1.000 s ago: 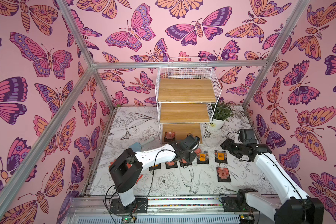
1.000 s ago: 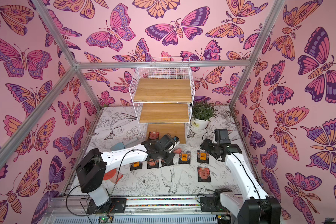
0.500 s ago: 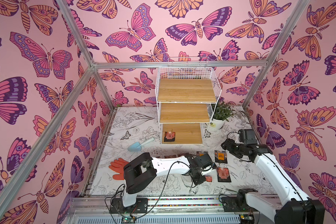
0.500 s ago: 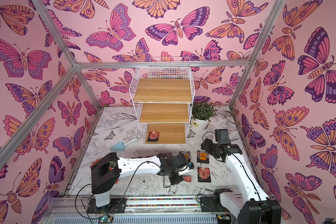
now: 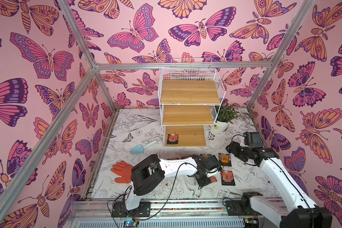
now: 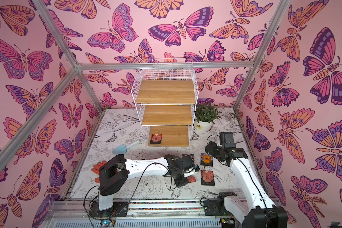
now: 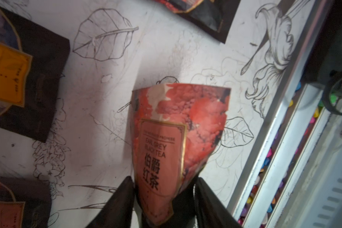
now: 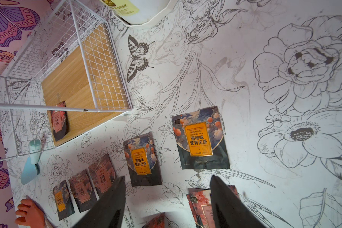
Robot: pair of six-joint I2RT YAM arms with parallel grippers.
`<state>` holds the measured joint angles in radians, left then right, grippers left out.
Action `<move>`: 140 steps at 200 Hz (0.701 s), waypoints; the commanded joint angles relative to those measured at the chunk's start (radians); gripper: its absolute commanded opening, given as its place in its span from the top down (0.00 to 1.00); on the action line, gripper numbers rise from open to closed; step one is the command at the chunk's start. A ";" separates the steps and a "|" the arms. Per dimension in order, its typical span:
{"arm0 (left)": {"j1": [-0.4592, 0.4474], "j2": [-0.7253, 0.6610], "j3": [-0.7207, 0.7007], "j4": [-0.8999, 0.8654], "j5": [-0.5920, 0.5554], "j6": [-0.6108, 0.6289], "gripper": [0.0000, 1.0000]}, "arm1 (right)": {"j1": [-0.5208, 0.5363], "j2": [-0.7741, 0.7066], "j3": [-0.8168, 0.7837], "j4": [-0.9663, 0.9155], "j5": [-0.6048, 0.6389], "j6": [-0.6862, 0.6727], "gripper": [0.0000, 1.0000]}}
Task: Remove the tea bags from the shelf
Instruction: Place the tea bag at the center of the board.
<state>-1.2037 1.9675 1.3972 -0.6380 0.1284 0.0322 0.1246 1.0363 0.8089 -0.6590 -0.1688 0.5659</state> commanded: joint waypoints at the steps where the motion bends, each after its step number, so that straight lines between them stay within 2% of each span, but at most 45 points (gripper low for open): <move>1: 0.005 0.010 0.010 -0.044 -0.021 0.019 0.37 | -0.007 0.000 0.047 -0.039 0.010 -0.025 0.29; 27: 0.004 -0.003 0.004 -0.047 -0.035 0.037 0.31 | -0.007 -0.001 0.060 -0.044 0.012 -0.026 0.28; 52: 0.004 -0.014 -0.001 -0.049 -0.056 0.035 0.32 | -0.007 0.001 0.069 -0.047 0.015 -0.027 0.29; 61: 0.004 -0.018 -0.001 -0.049 -0.056 0.033 0.38 | -0.008 0.003 0.071 -0.047 0.015 -0.027 0.28; 75: 0.006 -0.015 -0.001 -0.047 -0.049 0.027 0.70 | -0.007 0.005 0.072 -0.044 0.014 -0.026 0.28; 87: 0.006 -0.004 0.000 -0.048 -0.044 0.022 0.83 | -0.008 0.008 0.073 -0.042 0.012 -0.025 0.28; 140: 0.020 0.053 0.029 -0.039 -0.048 0.033 0.86 | -0.008 0.005 0.070 -0.033 0.004 -0.026 0.28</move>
<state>-1.2007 1.9724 1.3987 -0.6605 0.0853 0.0509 0.1246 1.0424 0.8555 -0.6781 -0.1658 0.5488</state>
